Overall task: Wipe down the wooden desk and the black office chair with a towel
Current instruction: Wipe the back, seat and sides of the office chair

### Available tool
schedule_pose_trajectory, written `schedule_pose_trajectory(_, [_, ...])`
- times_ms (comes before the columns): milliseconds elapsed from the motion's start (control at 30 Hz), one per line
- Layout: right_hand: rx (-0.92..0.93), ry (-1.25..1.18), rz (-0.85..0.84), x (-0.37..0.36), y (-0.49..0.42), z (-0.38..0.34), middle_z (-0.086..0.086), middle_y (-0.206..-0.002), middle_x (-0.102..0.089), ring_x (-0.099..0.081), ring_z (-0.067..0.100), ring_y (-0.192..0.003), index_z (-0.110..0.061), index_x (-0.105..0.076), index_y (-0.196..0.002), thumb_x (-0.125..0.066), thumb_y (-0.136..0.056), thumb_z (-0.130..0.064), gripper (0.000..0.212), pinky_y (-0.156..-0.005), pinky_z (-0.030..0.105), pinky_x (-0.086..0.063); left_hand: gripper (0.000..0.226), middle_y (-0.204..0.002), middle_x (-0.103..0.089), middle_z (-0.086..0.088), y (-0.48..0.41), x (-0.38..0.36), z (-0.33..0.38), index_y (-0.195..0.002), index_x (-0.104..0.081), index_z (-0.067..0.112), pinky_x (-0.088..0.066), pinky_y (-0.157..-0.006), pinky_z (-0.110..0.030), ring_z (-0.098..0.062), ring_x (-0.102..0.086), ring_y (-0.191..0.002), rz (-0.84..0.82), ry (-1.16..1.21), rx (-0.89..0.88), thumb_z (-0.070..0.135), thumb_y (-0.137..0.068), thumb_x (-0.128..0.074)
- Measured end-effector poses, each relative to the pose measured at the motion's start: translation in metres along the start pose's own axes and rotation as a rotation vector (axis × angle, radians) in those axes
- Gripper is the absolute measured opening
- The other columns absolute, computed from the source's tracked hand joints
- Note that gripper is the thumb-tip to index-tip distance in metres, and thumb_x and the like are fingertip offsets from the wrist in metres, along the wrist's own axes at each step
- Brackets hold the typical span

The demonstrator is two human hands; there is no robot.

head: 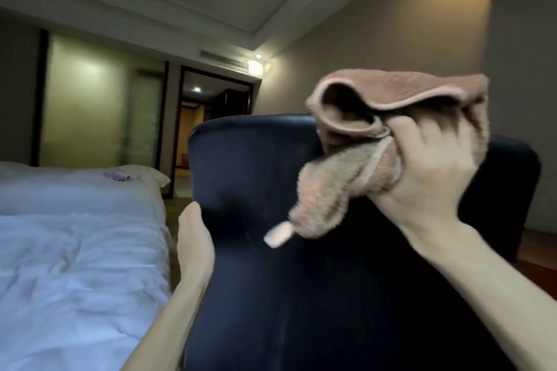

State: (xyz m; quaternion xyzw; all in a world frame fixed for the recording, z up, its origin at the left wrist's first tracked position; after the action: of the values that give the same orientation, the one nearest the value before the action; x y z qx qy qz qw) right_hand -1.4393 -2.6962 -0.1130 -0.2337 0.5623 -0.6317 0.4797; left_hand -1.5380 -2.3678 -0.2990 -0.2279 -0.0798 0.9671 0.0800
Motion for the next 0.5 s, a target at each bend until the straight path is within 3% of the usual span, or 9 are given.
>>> schedule_pose_trajectory(67, [-0.066, -0.014, -0.006, -0.020, 0.010, -0.026, 0.020, -0.099, -0.069, -0.061, 0.042, -0.096, -0.012, -0.071, -0.099, -0.065, -0.089, -0.039, 0.030, -0.099, 0.057, -0.044, 0.079, -0.129, -0.067, 0.008, 0.007, -0.002, 0.007, -0.133, -0.063, 0.032, -0.044, -0.110, -0.042, -0.019, -0.060, -0.122, -0.039, 0.025, -0.011, 0.080, -0.076, -0.037])
schedule_pose_trajectory(133, [-0.056, -0.095, -0.042, -0.039, 0.029, -0.053, 0.020, -0.103, -0.073, -0.064, 0.043, -0.099, -0.014, -0.077, -0.101, -0.074, -0.081, -0.032, 0.026, -0.102, 0.058, -0.045, 0.074, -0.139, -0.064, -0.001, 0.014, 0.000, 0.007, -0.140, -0.060, 0.025, -0.049, -0.107, -0.043, -0.026, -0.059, -0.130, -0.068, 0.092, 0.013, 0.075, -0.089, -0.038])
schedule_pose_trajectory(200, [0.101, -0.188, -0.148, -0.056, 0.062, -0.086, 0.020, -0.108, -0.074, -0.066, 0.041, -0.106, -0.014, -0.080, -0.104, -0.072, -0.083, -0.022, 0.024, -0.105, 0.059, -0.045, 0.056, -0.134, -0.065, -0.006, 0.021, -0.005, 0.011, -0.136, -0.061, 0.015, -0.052, -0.101, -0.039, -0.029, -0.060, -0.128, -0.120, 0.224, 0.033, 0.057, -0.104, -0.042])
schedule_pose_trajectory(267, [0.352, -0.303, -0.371, -0.066, 0.111, -0.119, 0.019, -0.111, -0.074, -0.067, 0.040, -0.111, -0.013, -0.079, -0.102, -0.060, -0.094, -0.016, 0.021, -0.110, 0.057, -0.040, 0.054, -0.124, -0.067, -0.007, 0.026, -0.005, 0.009, -0.136, -0.059, 0.011, -0.053, -0.100, -0.039, -0.024, -0.065, -0.114, -0.167, 0.385, 0.077, 0.050, -0.102, -0.044])
schedule_pose_trajectory(367, [0.659, -0.420, -0.770, -0.062, 0.190, -0.144, 0.012, -0.098, -0.071, -0.065, 0.038, -0.107, -0.014, -0.075, -0.094, -0.048, -0.101, -0.017, 0.028, -0.115, 0.052, -0.032, 0.053, -0.107, -0.077, 0.005, 0.021, 0.006, 0.003, -0.135, -0.063, 0.006, -0.056, -0.075, -0.018, -0.005, -0.073, -0.095, -0.157, 0.272, -0.022, 0.039, -0.113, -0.027])
schedule_pose_trajectory(433, [0.779, -0.389, -0.998, -0.055, 0.219, -0.146, 0.005, -0.109, -0.070, -0.059, 0.035, -0.119, -0.019, -0.074, -0.105, -0.043, -0.101, -0.024, 0.031, -0.122, 0.049, -0.022, 0.051, -0.104, -0.079, 0.010, 0.019, 0.017, -0.009, -0.127, -0.069, 0.013, -0.054, -0.072, -0.013, -0.001, -0.073, -0.094, -0.139, 0.196, -0.045, 0.035, -0.114, -0.025])
schedule_pose_trajectory(500, [0.900, -0.389, -1.004, -0.047, 0.217, -0.141, 0.002, -0.109, -0.069, -0.059, 0.031, -0.119, -0.022, -0.072, -0.106, -0.043, -0.099, -0.027, 0.030, -0.121, 0.049, -0.023, 0.046, -0.100, -0.079, 0.009, 0.021, 0.020, -0.030, -0.114, -0.073, 0.021, -0.055, -0.073, -0.018, -0.009, -0.072, -0.097, -0.178, 0.099, -0.017, 0.040, -0.112, -0.030])
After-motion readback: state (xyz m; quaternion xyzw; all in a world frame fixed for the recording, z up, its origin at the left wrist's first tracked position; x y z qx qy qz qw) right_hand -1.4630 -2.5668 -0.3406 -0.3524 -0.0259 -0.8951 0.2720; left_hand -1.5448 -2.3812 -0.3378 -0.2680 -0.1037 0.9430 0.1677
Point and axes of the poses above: each hand's wrist, its own y-axis away from the middle knuckle, its own x-axis out of the back of the hand, z = x × y, the point moved 6 cm from there along -y, towards the middle knuckle
